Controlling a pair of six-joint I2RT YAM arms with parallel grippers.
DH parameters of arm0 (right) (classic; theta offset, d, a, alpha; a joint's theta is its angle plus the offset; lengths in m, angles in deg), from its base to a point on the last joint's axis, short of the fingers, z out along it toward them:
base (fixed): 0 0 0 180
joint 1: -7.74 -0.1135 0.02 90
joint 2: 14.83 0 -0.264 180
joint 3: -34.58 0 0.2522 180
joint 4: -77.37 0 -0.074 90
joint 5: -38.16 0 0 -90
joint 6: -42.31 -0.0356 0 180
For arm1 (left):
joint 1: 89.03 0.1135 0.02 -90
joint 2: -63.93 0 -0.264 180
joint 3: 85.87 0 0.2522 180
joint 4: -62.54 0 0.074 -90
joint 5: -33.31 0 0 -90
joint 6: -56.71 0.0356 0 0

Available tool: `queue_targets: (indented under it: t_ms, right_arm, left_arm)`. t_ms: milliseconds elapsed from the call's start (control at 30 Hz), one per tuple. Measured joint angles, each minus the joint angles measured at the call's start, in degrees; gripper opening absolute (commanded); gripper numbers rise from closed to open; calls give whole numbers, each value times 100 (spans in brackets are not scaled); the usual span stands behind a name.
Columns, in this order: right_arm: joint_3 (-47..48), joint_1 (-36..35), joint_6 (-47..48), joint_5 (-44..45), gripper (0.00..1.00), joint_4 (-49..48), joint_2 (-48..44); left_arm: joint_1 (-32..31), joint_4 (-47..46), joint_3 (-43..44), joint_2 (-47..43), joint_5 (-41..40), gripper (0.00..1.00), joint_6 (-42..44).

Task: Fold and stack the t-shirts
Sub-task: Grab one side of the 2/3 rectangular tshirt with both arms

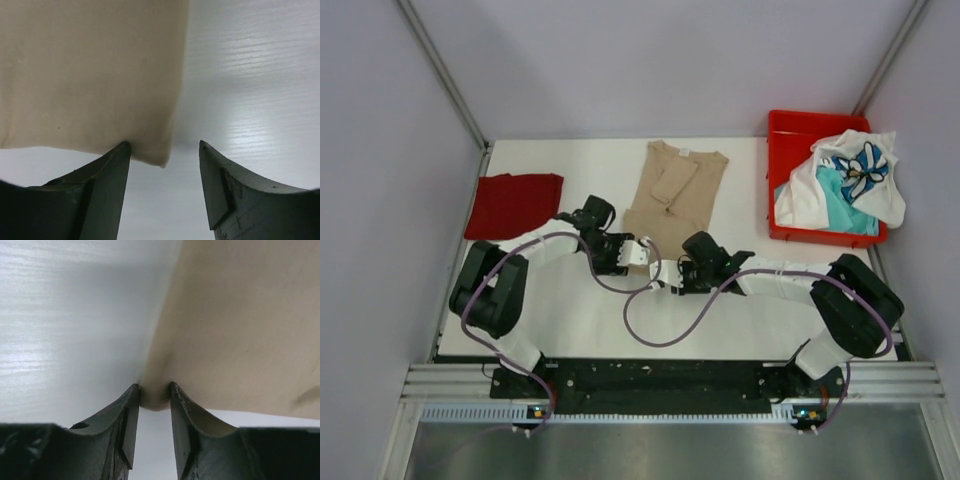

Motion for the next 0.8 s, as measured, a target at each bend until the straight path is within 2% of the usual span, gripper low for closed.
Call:
queue_targets:
  t_ms: [100,133,167,233,267,433,567,633,800]
  right_arm:
    - [0,-24,52,118,8,70,26]
    - [0,-24,63,153,4,87,28]
    - [0,-24,76,166,0,92,33]
    - [0,-24,90,190,0,94,33]
    - [0,-24,85,199,0,94,33]
    - [0,-24,17,197,0,177,-33]
    - [-7,-68,-125,140,0,649,-476]
    - [-9,-205,-195,151,0,994,-916]
    - [57,-850,-505,7,0,2013,-2114]
  left_arm:
    - [-118,-125,0,179,-153,58,2]
    - [-138,-155,0,240,-201,53,-7]
    - [-155,-157,37,275,-256,44,-4]
    - [-197,-203,90,332,-387,8,-15]
    - [-212,-205,120,363,-442,0,-55]
    - [-310,-221,201,437,-713,0,-175]
    - [-400,118,188,271,-660,0,-393]
    - [-433,378,96,-22,-542,0,-457]
    - [-623,1576,-90,-1432,-87,0,-529]
